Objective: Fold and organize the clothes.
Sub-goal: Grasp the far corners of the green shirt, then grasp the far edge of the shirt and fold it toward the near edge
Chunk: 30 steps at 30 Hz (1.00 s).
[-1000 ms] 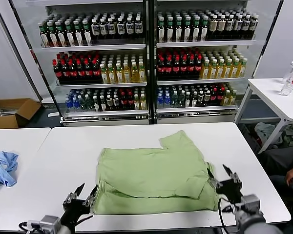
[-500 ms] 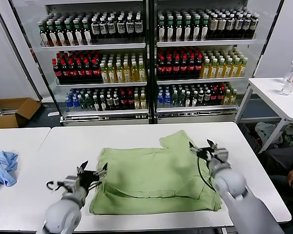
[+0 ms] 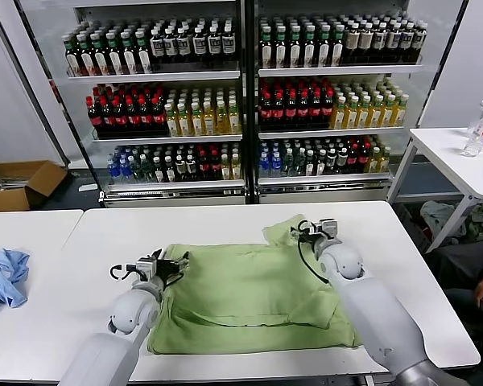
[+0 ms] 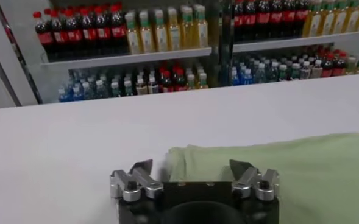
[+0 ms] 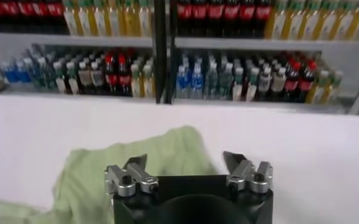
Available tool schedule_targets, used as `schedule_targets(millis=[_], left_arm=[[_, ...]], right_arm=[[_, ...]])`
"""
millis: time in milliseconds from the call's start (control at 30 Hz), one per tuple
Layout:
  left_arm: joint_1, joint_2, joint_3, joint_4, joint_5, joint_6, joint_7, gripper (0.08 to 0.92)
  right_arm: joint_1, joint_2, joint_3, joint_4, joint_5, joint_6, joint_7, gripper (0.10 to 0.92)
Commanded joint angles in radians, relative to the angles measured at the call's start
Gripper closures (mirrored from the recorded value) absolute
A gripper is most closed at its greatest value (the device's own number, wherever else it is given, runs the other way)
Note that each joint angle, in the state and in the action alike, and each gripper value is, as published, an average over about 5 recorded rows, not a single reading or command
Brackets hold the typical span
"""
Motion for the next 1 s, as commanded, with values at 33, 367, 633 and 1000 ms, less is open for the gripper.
schedule_targets(millis=[33,367,633,1000], left_arm=[[-0.074,-0.015,0.041,0.091,-0.014,0.015,-0.004,0.337],[0.011,0.016,0.015,0.008,-0.136,-0.007,0.03,0.623],[0.072,0.041,-0.043,-0.122,-0.236,-0.086,0.067,0.853],[0.206,0.078,-0.103,-0.334,-0.293,-0.131,0.099,0.913]], right_arm=[[0.068,0.035,-0.057,-0.131,0.013,-0.014,-0.013,0.414],[0.015,-0.006,-0.044,-0.012,0.058,0.004,-0.03,0.708],[-0.038,-0.05,-0.003,0.148,0.059,0.088,-0.027,0.906],[-0.226,-0.178,0.147,0.502,0.102,0.117,0.0,0.919]])
